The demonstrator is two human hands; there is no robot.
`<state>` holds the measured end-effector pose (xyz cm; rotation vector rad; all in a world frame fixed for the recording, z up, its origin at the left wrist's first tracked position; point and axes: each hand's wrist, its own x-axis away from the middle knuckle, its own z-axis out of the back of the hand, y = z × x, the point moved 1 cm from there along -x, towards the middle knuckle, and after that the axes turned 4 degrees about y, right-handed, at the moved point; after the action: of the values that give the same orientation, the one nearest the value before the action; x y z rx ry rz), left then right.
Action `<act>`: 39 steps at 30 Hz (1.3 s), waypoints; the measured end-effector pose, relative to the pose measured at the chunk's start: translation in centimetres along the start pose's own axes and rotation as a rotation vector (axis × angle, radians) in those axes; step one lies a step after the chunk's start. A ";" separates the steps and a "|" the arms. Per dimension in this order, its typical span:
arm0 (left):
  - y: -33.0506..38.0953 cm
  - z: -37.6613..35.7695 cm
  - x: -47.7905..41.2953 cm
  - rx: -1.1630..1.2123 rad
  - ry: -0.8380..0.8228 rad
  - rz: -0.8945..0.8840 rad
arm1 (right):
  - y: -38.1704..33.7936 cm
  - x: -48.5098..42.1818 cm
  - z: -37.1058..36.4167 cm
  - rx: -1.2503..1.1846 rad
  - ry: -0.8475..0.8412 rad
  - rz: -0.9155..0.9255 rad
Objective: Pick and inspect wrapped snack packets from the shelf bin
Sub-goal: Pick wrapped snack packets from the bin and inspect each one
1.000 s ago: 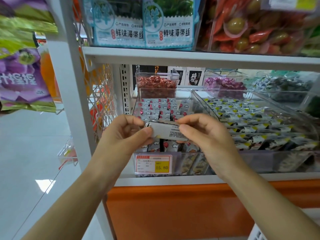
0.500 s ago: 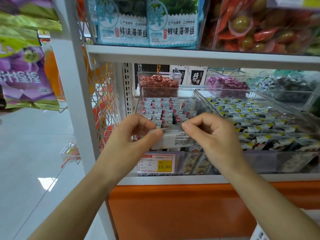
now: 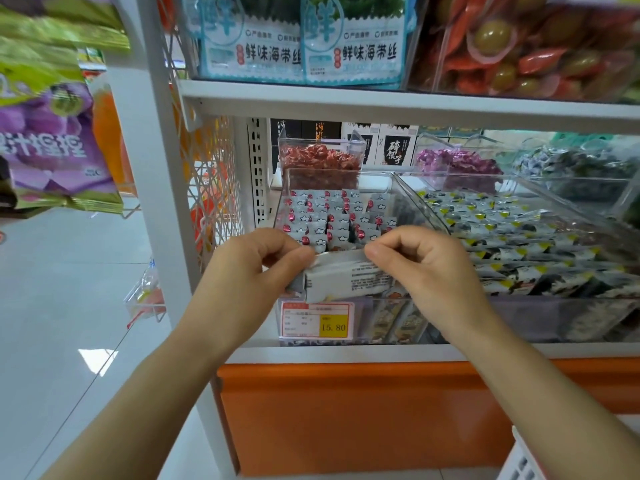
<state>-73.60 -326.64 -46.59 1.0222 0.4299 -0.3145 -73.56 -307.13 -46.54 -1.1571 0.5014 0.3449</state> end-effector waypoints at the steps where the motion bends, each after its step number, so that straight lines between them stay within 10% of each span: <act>1: 0.1 -0.2 0.1 0.036 -0.025 0.004 | 0.2 0.0 0.0 0.018 0.041 -0.003; 10: -0.1 -0.8 -0.4 0.128 0.106 0.031 | 0.3 -0.4 0.1 -0.230 -0.072 -0.085; 15: -0.4 -1.8 -0.1 -0.346 0.097 -0.191 | 1.0 -1.0 0.7 -0.189 0.230 -0.196; 21: -0.7 -3.0 0.7 -0.804 -0.046 -0.366 | 1.4 -2.2 0.7 -0.104 0.161 -0.183; 39: -1.6 -1.9 0.4 -0.605 0.006 -0.288 | -0.2 -5.7 -2.2 0.495 -0.104 0.123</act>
<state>-74.33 -325.74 -48.84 0.3695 0.6319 -0.4058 -78.66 -309.31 -43.96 -0.6278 0.5310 0.3601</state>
